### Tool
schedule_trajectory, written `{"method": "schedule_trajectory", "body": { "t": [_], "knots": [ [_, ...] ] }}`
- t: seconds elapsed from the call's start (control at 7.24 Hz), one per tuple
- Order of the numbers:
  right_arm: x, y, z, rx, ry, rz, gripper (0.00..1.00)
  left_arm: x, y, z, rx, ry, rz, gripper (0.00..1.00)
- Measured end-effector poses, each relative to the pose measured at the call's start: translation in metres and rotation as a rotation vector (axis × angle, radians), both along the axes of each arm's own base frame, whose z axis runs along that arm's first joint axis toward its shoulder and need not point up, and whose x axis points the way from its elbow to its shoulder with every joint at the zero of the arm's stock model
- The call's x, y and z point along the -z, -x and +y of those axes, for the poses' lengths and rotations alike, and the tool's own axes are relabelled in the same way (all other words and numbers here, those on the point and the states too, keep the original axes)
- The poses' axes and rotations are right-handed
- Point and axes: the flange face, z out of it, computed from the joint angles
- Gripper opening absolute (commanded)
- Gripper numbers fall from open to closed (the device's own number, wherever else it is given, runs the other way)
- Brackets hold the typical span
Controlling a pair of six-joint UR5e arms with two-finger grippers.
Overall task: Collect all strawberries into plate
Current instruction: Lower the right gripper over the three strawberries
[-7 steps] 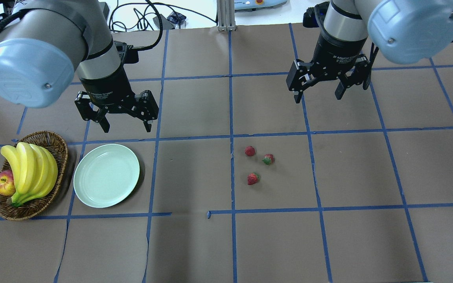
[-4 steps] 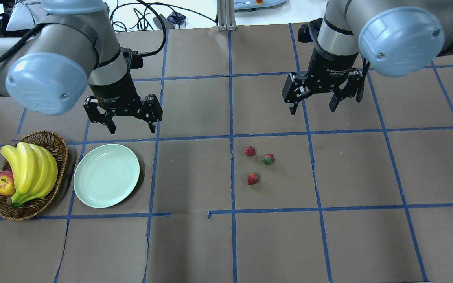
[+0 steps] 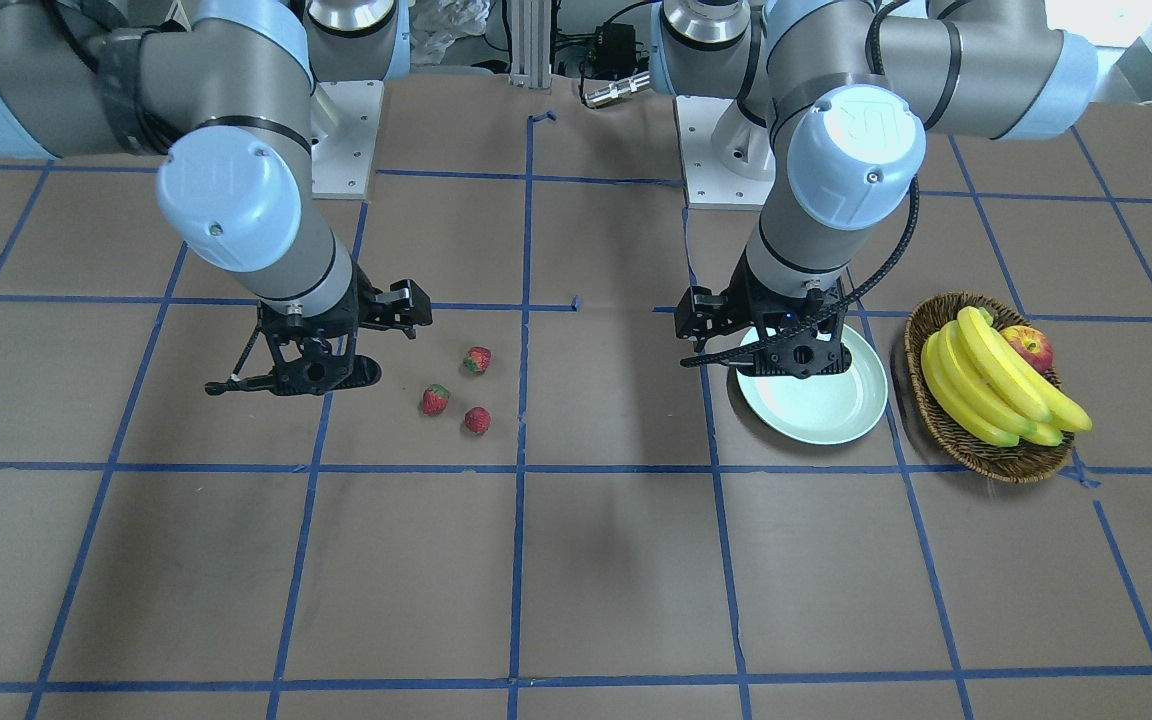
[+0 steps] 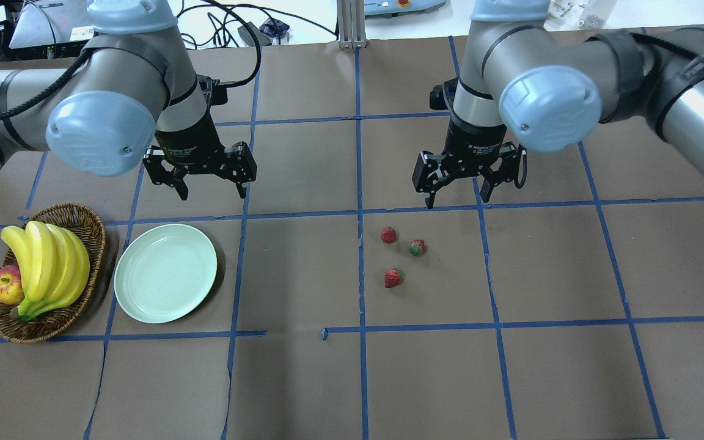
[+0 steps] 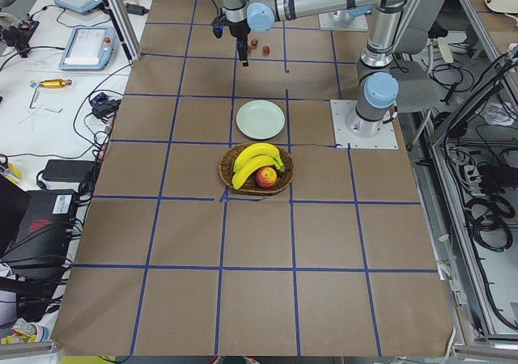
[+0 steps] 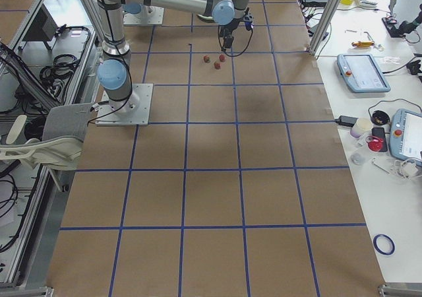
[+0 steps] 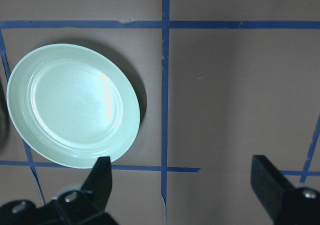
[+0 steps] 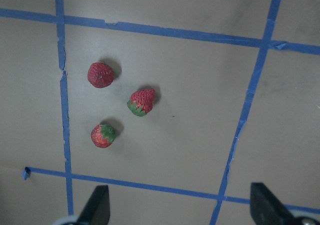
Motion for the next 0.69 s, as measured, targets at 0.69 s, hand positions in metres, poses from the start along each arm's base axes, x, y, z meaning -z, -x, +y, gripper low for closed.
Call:
{"method": "schedule_trajectory", "body": {
  "t": [0.69],
  "knots": [
    [0.088,-0.007,0.034,0.02,-0.004,-0.024,1.0,-0.048,-0.017,-0.013,-0.044,0.009,0.023,1.0]
  ]
}}
